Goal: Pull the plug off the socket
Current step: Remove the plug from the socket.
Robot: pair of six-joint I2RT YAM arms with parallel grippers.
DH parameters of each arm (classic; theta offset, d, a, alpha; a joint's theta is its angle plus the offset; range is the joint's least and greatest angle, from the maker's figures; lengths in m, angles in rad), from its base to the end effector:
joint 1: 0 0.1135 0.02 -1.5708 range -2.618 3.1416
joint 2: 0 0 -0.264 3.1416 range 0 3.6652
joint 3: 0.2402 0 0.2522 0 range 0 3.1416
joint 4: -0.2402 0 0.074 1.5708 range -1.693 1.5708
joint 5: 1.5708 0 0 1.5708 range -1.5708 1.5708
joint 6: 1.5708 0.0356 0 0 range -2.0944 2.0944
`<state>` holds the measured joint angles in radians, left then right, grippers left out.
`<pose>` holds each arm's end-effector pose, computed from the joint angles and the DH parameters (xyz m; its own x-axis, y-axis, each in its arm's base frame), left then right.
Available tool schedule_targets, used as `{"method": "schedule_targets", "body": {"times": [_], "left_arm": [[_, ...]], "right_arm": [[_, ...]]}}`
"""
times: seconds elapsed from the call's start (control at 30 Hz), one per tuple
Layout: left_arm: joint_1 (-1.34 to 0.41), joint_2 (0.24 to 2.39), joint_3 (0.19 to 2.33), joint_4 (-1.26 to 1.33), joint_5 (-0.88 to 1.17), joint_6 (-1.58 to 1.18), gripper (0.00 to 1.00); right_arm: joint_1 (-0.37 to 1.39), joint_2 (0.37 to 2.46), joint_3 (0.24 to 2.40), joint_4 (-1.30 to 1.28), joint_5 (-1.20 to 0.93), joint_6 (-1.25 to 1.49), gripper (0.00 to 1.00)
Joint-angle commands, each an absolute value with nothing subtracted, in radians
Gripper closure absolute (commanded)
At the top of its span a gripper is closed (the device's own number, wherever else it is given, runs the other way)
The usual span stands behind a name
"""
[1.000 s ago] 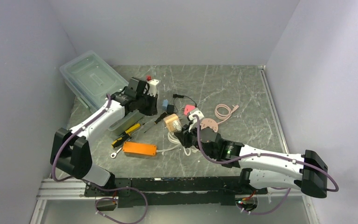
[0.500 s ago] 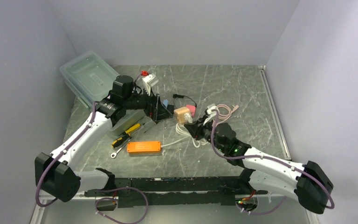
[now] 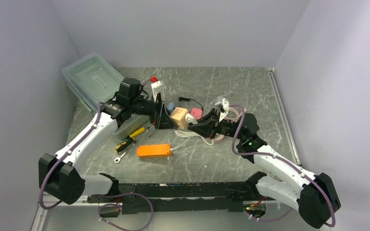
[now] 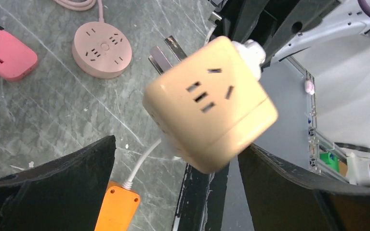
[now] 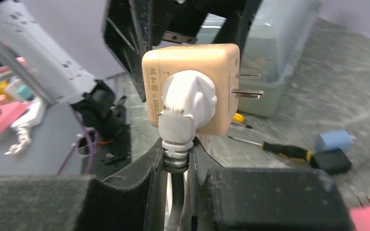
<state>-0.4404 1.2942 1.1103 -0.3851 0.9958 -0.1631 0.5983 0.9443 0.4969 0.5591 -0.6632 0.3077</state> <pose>0.2391 -0.1457 0.3314 -0.6224 0.1957 -0.7578 0.7807 0.2253 -0.5829 0.1640 0.1383 0.2869 -0.1998 0.1527 -0.9679 -0.9327 0.2731 0.2356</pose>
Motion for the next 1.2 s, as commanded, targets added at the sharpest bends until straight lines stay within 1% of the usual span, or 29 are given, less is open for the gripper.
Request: {"method": "schedule_targets", "body": {"times": [0.0, 0.1, 0.2, 0.23, 0.33, 0.47, 0.57, 0.63, 0.8, 0.9, 1.03, 1.17], "left_arm": [[-0.437, 1.21, 1.134, -0.418, 1.058, -0.081, 0.0], [-0.437, 1.223, 1.127, -0.398, 1.123, -0.119, 0.0], [-0.437, 1.248, 1.119, -0.355, 1.229, -0.147, 0.0], [-0.438, 1.253, 1.122, -0.362, 1.231, -0.139, 0.0], [-0.448, 1.25, 1.142, -0.456, 1.168, -0.028, 0.0], [-0.486, 1.186, 1.103, -0.44, 1.115, 0.045, 0.0], [-0.516, 1.177, 1.097, -0.47, 1.045, 0.083, 0.0], [-0.527, 1.195, 1.105, -0.487, 1.047, 0.088, 0.0], [-0.526, 1.28, 1.157, -0.543, 1.027, 0.017, 0.0], [-0.522, 1.312, 1.15, -0.479, 1.064, -0.089, 0.0], [-0.52, 1.349, 1.117, -0.358, 1.116, -0.207, 0.0], [-0.52, 1.377, 1.121, -0.353, 1.085, -0.235, 0.0]], "right_arm": [[0.552, 0.991, 0.556, 0.9, -1.0, 0.486, 1.0], [0.551, 1.026, 0.58, 0.857, -1.074, 0.465, 1.0], [0.551, 1.006, 0.58, 0.77, -1.067, 0.383, 1.0], [0.551, 0.998, 0.588, 0.718, -1.075, 0.353, 1.0], [0.551, 0.984, 0.604, 0.65, -1.099, 0.324, 1.0], [0.551, 0.997, 0.623, 0.625, -1.143, 0.322, 1.0], [0.552, 1.002, 0.629, 0.613, -1.143, 0.321, 1.0], [0.552, 0.992, 0.621, 0.592, -1.086, 0.303, 1.0], [0.557, 0.898, 0.564, 0.528, -0.766, 0.21, 1.0], [0.581, 0.864, 0.538, 0.496, -0.628, 0.152, 1.0], [0.64, 0.88, 0.542, 0.454, -0.531, 0.076, 1.0], [0.744, 0.901, 0.543, 0.426, -0.353, -0.017, 1.0]]}}
